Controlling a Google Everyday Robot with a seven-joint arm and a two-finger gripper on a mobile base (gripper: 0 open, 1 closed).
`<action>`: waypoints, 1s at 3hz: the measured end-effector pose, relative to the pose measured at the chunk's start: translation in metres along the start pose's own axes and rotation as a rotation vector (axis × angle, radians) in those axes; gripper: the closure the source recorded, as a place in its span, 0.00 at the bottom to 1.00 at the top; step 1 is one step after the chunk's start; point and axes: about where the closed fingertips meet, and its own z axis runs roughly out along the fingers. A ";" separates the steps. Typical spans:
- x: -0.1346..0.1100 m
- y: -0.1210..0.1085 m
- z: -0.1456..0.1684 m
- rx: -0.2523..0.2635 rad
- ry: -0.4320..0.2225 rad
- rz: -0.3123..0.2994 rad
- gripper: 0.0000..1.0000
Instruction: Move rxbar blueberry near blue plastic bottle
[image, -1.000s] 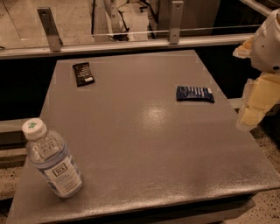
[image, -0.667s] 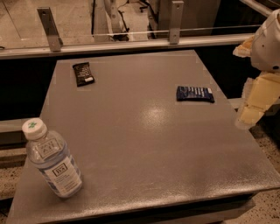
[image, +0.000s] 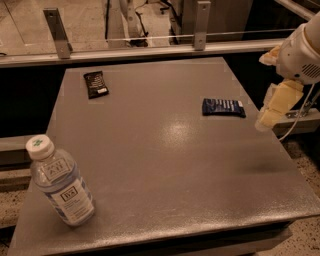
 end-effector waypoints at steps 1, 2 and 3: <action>0.013 -0.028 0.030 -0.015 -0.063 0.045 0.00; 0.022 -0.046 0.059 -0.056 -0.123 0.087 0.00; 0.023 -0.057 0.080 -0.094 -0.176 0.114 0.00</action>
Offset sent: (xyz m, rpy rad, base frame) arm 0.0859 -0.0298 -0.0736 0.2476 0.0659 -0.0410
